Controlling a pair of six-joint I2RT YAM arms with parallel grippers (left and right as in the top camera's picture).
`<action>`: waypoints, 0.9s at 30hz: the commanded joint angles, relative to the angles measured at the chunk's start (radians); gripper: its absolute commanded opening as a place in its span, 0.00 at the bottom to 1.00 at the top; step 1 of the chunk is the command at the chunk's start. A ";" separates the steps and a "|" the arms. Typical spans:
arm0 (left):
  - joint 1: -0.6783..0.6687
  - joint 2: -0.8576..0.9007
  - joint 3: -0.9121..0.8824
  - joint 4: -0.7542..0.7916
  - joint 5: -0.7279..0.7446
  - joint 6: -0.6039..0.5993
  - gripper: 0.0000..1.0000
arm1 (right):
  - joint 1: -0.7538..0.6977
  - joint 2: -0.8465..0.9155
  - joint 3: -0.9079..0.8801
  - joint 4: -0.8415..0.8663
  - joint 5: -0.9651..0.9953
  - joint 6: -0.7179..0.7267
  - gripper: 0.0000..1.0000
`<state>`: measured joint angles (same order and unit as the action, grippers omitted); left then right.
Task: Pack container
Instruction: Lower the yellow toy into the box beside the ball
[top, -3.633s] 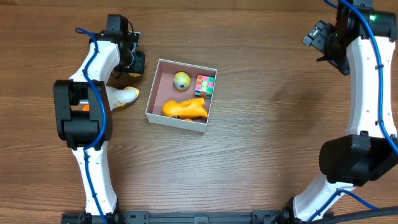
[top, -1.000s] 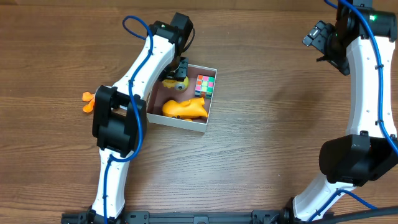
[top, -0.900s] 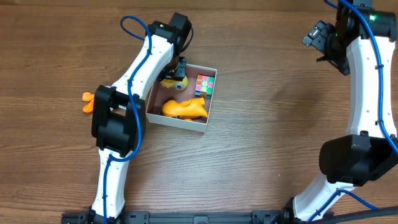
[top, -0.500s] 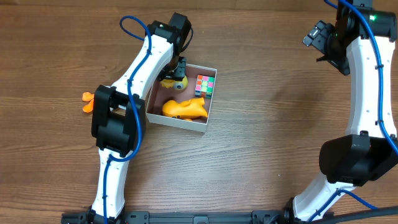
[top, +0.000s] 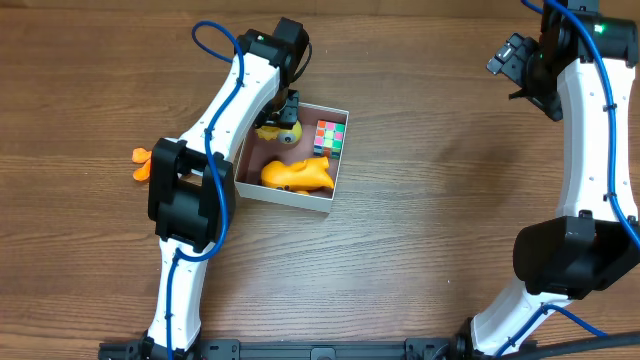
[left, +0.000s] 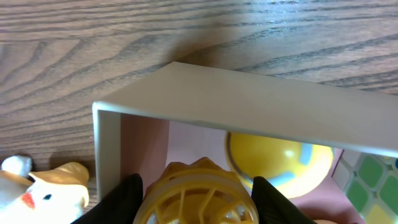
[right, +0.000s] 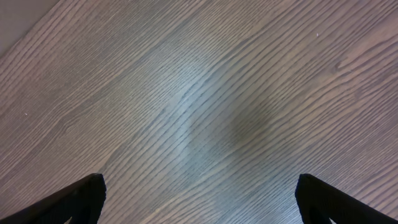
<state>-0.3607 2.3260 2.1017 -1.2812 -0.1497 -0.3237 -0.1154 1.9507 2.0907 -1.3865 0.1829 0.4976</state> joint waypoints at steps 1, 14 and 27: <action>-0.005 0.008 0.027 -0.004 -0.045 -0.021 0.17 | 0.003 -0.015 0.002 0.004 0.003 0.004 1.00; -0.005 0.008 0.026 0.058 -0.063 -0.022 0.16 | 0.003 -0.015 0.002 0.004 0.003 0.004 1.00; -0.011 0.008 0.006 0.107 -0.014 -0.044 0.16 | 0.003 -0.015 0.002 0.004 0.003 0.004 1.00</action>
<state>-0.3607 2.3260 2.1017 -1.1786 -0.1883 -0.3424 -0.1154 1.9507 2.0907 -1.3869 0.1829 0.4969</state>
